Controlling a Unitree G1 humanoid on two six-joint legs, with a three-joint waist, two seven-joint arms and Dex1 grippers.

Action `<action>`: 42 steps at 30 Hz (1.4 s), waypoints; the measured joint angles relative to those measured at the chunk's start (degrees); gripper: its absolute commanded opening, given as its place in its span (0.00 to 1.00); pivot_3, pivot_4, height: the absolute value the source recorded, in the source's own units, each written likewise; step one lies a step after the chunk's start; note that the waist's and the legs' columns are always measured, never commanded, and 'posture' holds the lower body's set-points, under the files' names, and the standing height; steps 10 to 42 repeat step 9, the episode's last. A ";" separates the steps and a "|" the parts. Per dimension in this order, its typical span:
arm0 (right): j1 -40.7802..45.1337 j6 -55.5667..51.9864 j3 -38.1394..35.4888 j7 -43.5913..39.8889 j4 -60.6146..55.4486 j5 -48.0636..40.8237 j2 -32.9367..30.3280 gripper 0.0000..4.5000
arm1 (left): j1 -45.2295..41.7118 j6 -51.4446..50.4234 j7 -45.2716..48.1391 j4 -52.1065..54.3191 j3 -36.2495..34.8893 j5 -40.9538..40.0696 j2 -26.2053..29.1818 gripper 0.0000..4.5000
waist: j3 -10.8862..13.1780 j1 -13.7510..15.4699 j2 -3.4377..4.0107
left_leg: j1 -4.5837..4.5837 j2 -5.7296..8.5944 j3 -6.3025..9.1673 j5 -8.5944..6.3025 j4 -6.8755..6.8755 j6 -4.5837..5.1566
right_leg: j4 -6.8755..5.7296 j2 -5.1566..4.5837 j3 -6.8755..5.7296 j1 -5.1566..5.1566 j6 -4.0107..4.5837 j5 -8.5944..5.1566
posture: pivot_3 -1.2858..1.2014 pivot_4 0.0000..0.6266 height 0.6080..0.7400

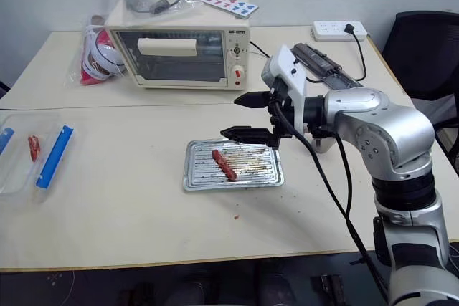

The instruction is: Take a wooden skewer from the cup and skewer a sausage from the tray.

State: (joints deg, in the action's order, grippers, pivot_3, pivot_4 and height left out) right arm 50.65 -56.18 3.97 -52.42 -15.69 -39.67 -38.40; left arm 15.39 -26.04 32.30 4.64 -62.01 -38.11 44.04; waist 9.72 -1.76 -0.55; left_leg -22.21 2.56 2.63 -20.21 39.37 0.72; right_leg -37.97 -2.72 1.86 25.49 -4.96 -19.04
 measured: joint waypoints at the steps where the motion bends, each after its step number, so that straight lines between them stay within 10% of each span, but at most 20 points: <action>1: 0.00 0.03 0.14 -0.32 0.17 0.08 0.00 0.95 | 2.13 -0.85 0.95 1.20 -1.56 -0.65 -0.01 0.41 | 0.00 0.08 0.00 | 0.00 0.00 0.00 0.00 0.00 0.00 | 0.05 0.00 -0.01 0.00 0.00 0.00 | 0.52 0.24 1.00; 9: -0.64 0.17 0.24 -2.66 0.27 0.52 -1.42 0.95 | 15.15 -5.15 7.07 5.98 -10.75 -4.34 -2.70 0.41 | 0.00 0.22 -0.01 | 0.04 -0.01 -0.01 0.00 0.00 0.00 | 0.11 0.00 0.01 -0.03 0.01 0.00 | 0.52 0.24 1.00; 42: -0.64 0.17 0.24 -2.66 0.27 0.52 -1.42 0.95 | 15.15 -5.15 7.07 5.98 -10.75 -4.34 -2.70 0.41 | 0.00 0.22 -0.01 | 0.04 -0.01 -0.01 0.00 0.00 0.00 | 0.11 0.00 0.01 -0.03 0.01 0.00 | 0.52 0.24 1.00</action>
